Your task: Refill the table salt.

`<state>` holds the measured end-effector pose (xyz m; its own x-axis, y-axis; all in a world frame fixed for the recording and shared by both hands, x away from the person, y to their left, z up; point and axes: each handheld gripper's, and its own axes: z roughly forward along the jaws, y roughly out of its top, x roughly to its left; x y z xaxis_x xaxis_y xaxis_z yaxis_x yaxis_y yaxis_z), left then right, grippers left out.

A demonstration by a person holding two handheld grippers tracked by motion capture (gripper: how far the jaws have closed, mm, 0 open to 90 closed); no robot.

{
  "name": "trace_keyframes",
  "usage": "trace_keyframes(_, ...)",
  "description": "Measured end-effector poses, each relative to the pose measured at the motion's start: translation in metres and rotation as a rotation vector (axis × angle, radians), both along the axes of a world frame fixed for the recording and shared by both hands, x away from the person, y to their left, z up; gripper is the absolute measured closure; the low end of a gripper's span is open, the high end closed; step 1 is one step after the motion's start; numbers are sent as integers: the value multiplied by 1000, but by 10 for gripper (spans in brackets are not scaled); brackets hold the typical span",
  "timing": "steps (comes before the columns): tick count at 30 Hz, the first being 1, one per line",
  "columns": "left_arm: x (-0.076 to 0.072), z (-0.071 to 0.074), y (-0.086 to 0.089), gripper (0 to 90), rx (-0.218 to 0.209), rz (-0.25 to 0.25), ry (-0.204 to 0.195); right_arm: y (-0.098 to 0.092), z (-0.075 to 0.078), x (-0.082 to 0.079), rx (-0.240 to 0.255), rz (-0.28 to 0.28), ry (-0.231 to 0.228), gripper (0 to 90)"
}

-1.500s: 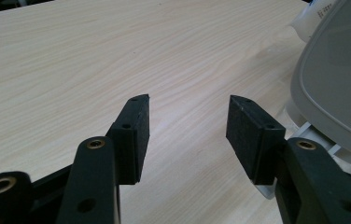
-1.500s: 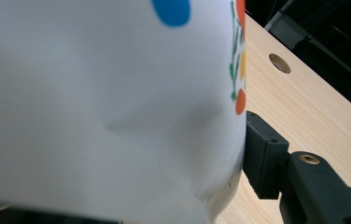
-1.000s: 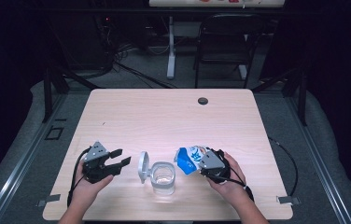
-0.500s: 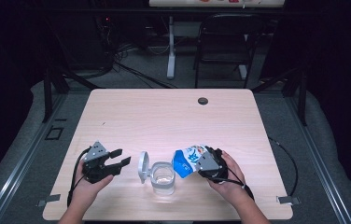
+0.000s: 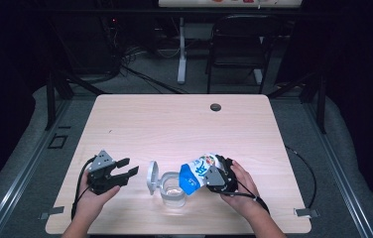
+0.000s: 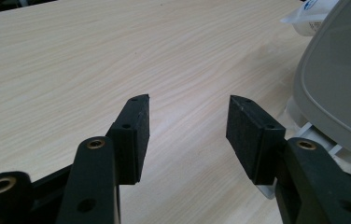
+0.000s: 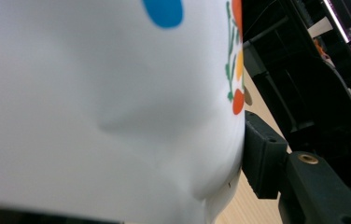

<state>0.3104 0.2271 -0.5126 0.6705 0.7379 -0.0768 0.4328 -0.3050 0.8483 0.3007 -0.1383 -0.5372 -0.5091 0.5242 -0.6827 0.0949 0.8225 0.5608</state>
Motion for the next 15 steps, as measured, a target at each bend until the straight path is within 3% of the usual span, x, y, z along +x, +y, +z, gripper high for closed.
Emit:
trace_keyframes(7,0,0,0,501,1,0,2,2,-3,0,-50,-6,-32,496)
trace_keyframes(8,0,0,0,500,1,0,2,2,-2,-1,-78,-8,-33,497)
trace_keyframes(15,0,0,0,501,3,-1,1,3,-5,0,-71,0,-53,498)
